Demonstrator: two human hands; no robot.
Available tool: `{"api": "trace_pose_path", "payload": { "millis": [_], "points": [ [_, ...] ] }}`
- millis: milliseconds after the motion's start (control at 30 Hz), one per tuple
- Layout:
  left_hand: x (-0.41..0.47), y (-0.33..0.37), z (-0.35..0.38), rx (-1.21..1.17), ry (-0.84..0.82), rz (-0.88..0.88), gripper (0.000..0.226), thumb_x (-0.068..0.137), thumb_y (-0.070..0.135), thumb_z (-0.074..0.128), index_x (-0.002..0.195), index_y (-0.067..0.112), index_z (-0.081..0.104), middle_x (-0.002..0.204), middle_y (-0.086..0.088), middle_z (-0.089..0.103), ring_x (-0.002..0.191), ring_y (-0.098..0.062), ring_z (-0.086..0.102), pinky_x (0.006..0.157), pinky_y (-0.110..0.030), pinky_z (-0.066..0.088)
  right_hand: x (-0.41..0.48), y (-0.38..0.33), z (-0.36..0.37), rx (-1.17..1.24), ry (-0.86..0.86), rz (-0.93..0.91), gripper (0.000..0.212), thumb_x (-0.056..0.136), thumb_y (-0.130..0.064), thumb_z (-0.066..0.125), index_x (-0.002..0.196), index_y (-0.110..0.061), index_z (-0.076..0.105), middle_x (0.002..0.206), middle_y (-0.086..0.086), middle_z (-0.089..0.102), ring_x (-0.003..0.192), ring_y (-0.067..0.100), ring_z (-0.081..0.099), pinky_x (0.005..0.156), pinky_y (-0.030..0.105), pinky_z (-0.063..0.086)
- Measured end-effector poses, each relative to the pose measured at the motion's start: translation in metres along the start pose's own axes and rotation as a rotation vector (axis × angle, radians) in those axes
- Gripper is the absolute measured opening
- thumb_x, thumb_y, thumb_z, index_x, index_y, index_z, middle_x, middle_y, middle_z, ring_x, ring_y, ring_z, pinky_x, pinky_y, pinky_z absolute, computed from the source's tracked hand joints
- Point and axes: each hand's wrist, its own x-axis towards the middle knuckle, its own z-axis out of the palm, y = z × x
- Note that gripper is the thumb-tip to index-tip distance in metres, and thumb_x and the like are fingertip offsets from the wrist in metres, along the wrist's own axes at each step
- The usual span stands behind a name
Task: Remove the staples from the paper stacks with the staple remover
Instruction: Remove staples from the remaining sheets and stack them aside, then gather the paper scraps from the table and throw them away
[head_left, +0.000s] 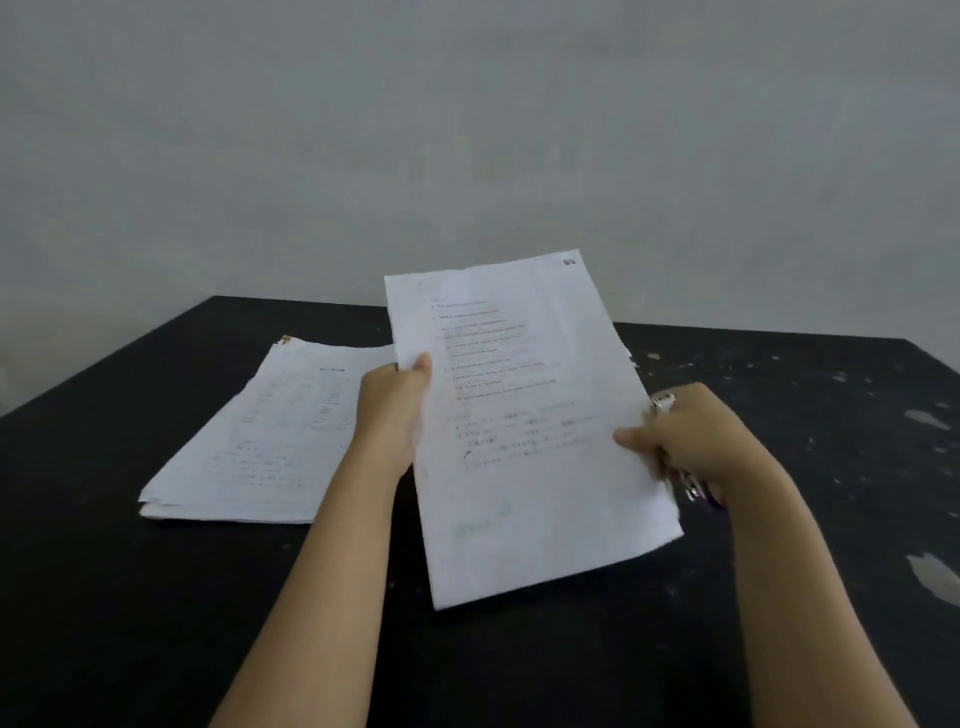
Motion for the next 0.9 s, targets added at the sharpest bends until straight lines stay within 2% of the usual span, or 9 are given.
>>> {"api": "trace_pose_path", "payload": {
  "millis": [100, 200, 267, 333, 400, 500, 700, 800, 900],
  "points": [
    [0.007, 0.012, -0.026, 0.178, -0.043, -0.044, 0.015, 0.081, 0.013, 0.068, 0.095, 0.006, 0.067, 0.091, -0.006, 0.071, 0.081, -0.025, 0.067, 0.068, -0.029, 0.049, 0.008, -0.023, 0.025, 0.117, 0.065, -0.061, 0.016, 0.075, 0.007, 0.066, 0.065, 0.007, 0.054, 0.043, 0.012, 0.048, 0.028, 0.012, 0.038, 0.031, 0.015, 0.032],
    [0.019, 0.019, -0.055, 0.497, 0.237, 0.137, 0.022, 0.078, -0.009, 0.056, 0.075, 0.012, 0.059, 0.076, -0.004, 0.057, 0.078, -0.026, 0.056, 0.067, -0.03, 0.041, 0.021, -0.043, 0.066, 0.227, -0.027, -0.049, 0.037, 0.077, 0.006, 0.067, 0.056, -0.006, 0.039, 0.037, 0.002, 0.038, 0.022, 0.009, 0.032, 0.03, 0.013, 0.026],
    [0.025, 0.026, -0.074, 0.673, 0.421, 0.26, 0.024, 0.077, -0.014, 0.051, 0.07, 0.008, 0.059, 0.073, -0.005, 0.056, 0.08, -0.031, 0.056, 0.066, -0.033, 0.043, 0.028, -0.056, 0.101, 0.239, -0.127, -0.005, 0.033, 0.079, 0.0, 0.068, 0.062, -0.008, 0.04, 0.046, 0.004, 0.041, 0.029, 0.01, 0.037, 0.033, 0.015, 0.028],
    [0.034, 0.031, -0.09, 0.775, 0.536, 0.302, 0.025, 0.077, -0.017, 0.046, 0.092, -0.009, 0.064, 0.096, -0.024, 0.065, 0.094, -0.042, 0.058, 0.075, -0.046, 0.048, 0.031, -0.066, 0.136, 0.203, -0.206, 0.035, 0.028, 0.08, -0.005, 0.067, 0.065, -0.008, 0.044, 0.054, 0.006, 0.044, 0.04, 0.014, 0.042, 0.039, 0.021, 0.034],
    [0.044, 0.031, -0.1, 0.857, 0.593, 0.278, 0.027, 0.079, -0.018, 0.043, 0.098, -0.011, 0.062, 0.111, -0.03, 0.06, 0.098, -0.042, 0.056, 0.079, -0.043, 0.047, 0.034, -0.075, 0.167, 0.236, -0.246, 0.054, 0.03, 0.081, -0.001, 0.064, 0.061, -0.007, 0.042, 0.054, 0.007, 0.044, 0.042, 0.017, 0.042, 0.039, 0.025, 0.036],
    [0.057, 0.022, -0.108, 0.915, 0.624, 0.292, 0.023, 0.082, -0.019, 0.039, 0.077, -0.006, 0.058, 0.101, -0.032, 0.06, 0.091, -0.042, 0.057, 0.076, -0.042, 0.049, 0.036, -0.084, 0.195, 0.218, -0.248, 0.026, 0.028, 0.08, 0.004, 0.057, 0.059, -0.007, 0.041, 0.058, 0.006, 0.045, 0.045, 0.017, 0.041, 0.039, 0.023, 0.033],
    [0.083, -0.008, -0.119, 1.135, 0.545, 0.152, 0.021, 0.086, -0.013, 0.048, 0.104, -0.012, 0.058, 0.111, -0.031, 0.057, 0.105, -0.044, 0.054, 0.089, -0.048, 0.045, 0.029, -0.087, 0.209, -0.127, -0.263, -0.073, 0.025, 0.08, -0.003, 0.05, 0.061, -0.012, 0.036, 0.066, 0.002, 0.043, 0.05, 0.016, 0.041, 0.041, 0.022, 0.031],
    [0.087, -0.018, -0.119, 1.311, 0.513, 0.047, 0.028, 0.087, -0.003, 0.052, 0.114, -0.005, 0.055, 0.128, -0.025, 0.047, 0.124, -0.042, 0.034, 0.105, -0.058, 0.027, 0.027, -0.087, 0.211, -0.18, -0.253, -0.098, 0.03, 0.082, -0.004, 0.048, 0.059, -0.013, 0.032, 0.064, 0.001, 0.039, 0.049, 0.013, 0.036, 0.041, 0.021, 0.026],
    [0.087, -0.024, -0.113, 1.42, 0.492, 0.037, 0.032, 0.085, 0.002, 0.054, 0.117, 0.0, 0.055, 0.14, -0.021, 0.037, 0.134, -0.042, 0.02, 0.109, -0.062, 0.013, 0.024, -0.088, 0.211, -0.19, -0.283, -0.099, 0.03, 0.082, -0.006, 0.05, 0.06, -0.013, 0.032, 0.064, 0.001, 0.038, 0.05, 0.013, 0.035, 0.041, 0.021, 0.026]
  ]
}}
